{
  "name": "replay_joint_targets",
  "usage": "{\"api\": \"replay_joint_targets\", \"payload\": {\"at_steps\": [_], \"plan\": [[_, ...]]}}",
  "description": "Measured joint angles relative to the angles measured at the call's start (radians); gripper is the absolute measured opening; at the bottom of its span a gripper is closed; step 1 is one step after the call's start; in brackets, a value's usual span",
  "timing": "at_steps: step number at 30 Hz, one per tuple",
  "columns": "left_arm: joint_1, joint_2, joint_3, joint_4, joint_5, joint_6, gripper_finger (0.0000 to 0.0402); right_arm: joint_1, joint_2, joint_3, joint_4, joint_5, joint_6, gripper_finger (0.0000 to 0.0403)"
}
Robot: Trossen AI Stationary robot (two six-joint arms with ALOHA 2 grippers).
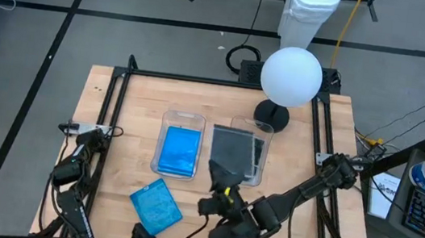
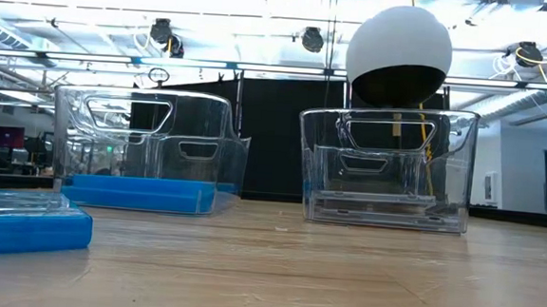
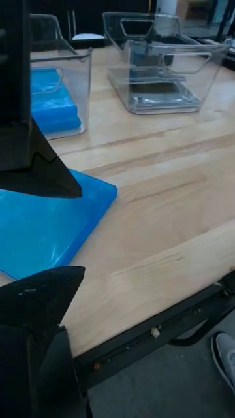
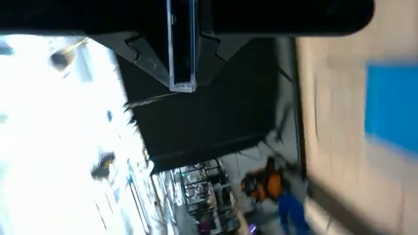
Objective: Pick & place jewel cases by type
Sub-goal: Put the black CD case into the right transparent bin
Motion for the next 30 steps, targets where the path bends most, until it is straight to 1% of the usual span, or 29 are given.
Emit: {"api": "replay_joint_targets", "payload": {"at_steps": [2, 4, 6, 8, 11, 14, 16, 18, 21, 23, 26, 28, 30], "plan": [[-0.001, 0.000, 0.000, 0.000, 0.000, -0.008, 0.0186, 0.007, -0.002, -0.027, -0.166, -0.001, 0.046, 0.0028], [-0.001, 0.000, 0.000, 0.000, 0.000, -0.015, 0.0186, 0.009, -0.005, -0.080, -0.294, -0.009, 0.119, 0.0023], [-0.001, 0.000, 0.000, 0.001, 0.000, -0.020, 0.0186, 0.017, -0.021, -0.157, -0.393, -0.072, 0.235, 0.0021], [-0.001, -0.001, 0.000, 0.001, 0.000, -0.023, 0.0186, 0.017, -0.054, -0.245, -0.419, -0.130, 0.366, 0.0021], [0.001, -0.001, 0.000, 0.001, 0.000, -0.023, 0.0186, 0.013, -0.136, -0.410, -0.431, -0.165, 0.543, 0.0021], [0.006, -0.001, 0.000, 0.002, -0.001, -0.023, 0.0186, 0.008, -0.232, -0.558, -0.423, -0.228, 0.709, 0.0021], [0.014, -0.001, 0.000, 0.002, -0.005, -0.028, 0.0186, 0.006, -0.303, -0.635, -0.403, -0.264, 0.801, 0.0021], [0.024, -0.001, 0.000, 0.002, -0.012, -0.038, 0.0186, 0.006, -0.367, -0.708, -0.373, -0.295, 0.833, 0.0021], [0.038, -0.002, 0.000, 0.002, -0.012, -0.049, 0.0186, 0.018, -0.454, -0.815, -0.270, -0.349, 0.772, 0.0021], [0.047, -0.001, 0.000, 0.001, -0.012, -0.044, 0.0186, 0.032, -0.513, -0.897, -0.150, -0.339, 0.690, 0.0021], [0.063, -0.002, 0.000, 0.000, -0.010, -0.001, 0.0186, 0.048, -0.602, -1.035, 0.092, -0.342, 0.512, 0.0021], [0.075, -0.002, 0.000, -0.003, -0.010, 0.033, 0.0186, 0.053, -0.660, -1.138, 0.295, -0.348, 0.357, 0.0021], [0.093, -0.002, 0.000, -0.006, -0.010, 0.059, 0.0186, 0.054, -0.723, -1.244, 0.543, -0.418, 0.168, 0.0021]]}}
